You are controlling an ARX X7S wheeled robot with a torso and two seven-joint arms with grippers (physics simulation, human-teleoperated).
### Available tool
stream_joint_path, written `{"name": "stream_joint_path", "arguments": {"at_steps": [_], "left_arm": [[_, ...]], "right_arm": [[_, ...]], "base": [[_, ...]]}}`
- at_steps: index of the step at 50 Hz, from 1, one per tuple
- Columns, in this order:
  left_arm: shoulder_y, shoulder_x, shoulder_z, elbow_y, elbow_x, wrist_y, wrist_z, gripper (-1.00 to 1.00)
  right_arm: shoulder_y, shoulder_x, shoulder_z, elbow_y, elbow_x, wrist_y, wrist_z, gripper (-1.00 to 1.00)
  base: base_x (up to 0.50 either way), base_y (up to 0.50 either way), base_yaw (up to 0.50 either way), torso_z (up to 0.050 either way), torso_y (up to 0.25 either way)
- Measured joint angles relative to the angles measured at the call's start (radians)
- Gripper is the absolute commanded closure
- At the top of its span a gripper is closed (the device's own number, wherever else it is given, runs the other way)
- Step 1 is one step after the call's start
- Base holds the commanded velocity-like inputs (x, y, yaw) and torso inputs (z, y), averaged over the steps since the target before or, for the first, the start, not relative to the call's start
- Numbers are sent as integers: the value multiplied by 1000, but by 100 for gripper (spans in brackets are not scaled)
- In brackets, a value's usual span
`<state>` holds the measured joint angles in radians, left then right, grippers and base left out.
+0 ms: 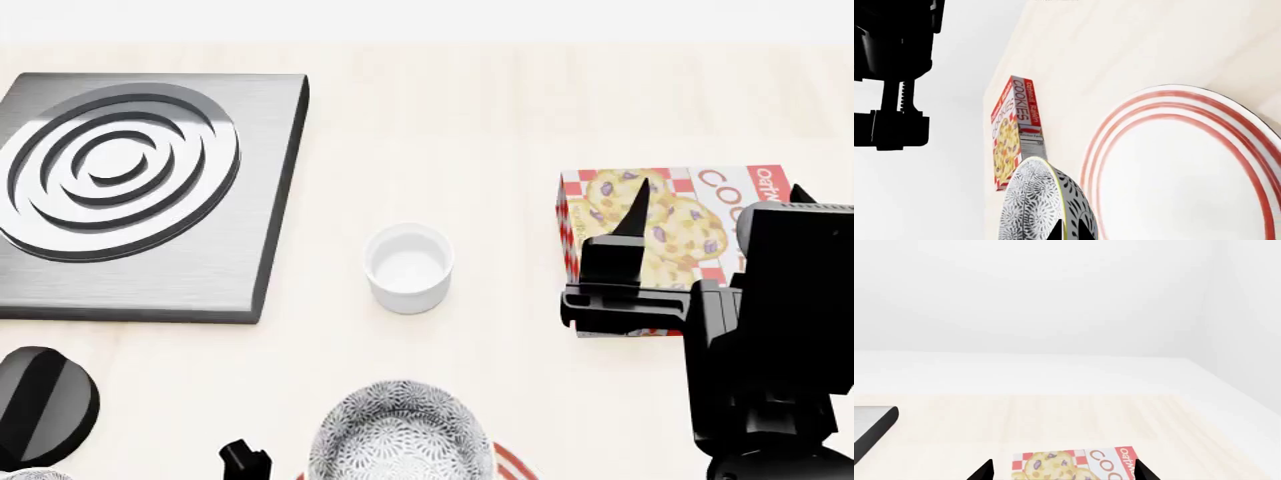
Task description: Pick the akita bowl on the stove and place it on the plate.
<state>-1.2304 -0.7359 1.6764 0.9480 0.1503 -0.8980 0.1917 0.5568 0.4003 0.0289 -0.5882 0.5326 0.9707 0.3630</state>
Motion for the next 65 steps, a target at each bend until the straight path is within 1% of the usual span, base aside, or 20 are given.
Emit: {"name": "stream_joint_path", "arguments": {"at_steps": [26, 65], "left_arm": [[66, 21, 38, -41, 31, 19, -50, 100], [128, 35, 89, -111, 68, 44, -88, 100]], "right_arm": [[0, 4, -3, 1, 7, -3, 7, -100], [-1, 10, -9, 6, 15, -12, 15, -100]], "base": [[0, 0, 0, 1, 0], [0, 0, 0, 0, 0]]}}
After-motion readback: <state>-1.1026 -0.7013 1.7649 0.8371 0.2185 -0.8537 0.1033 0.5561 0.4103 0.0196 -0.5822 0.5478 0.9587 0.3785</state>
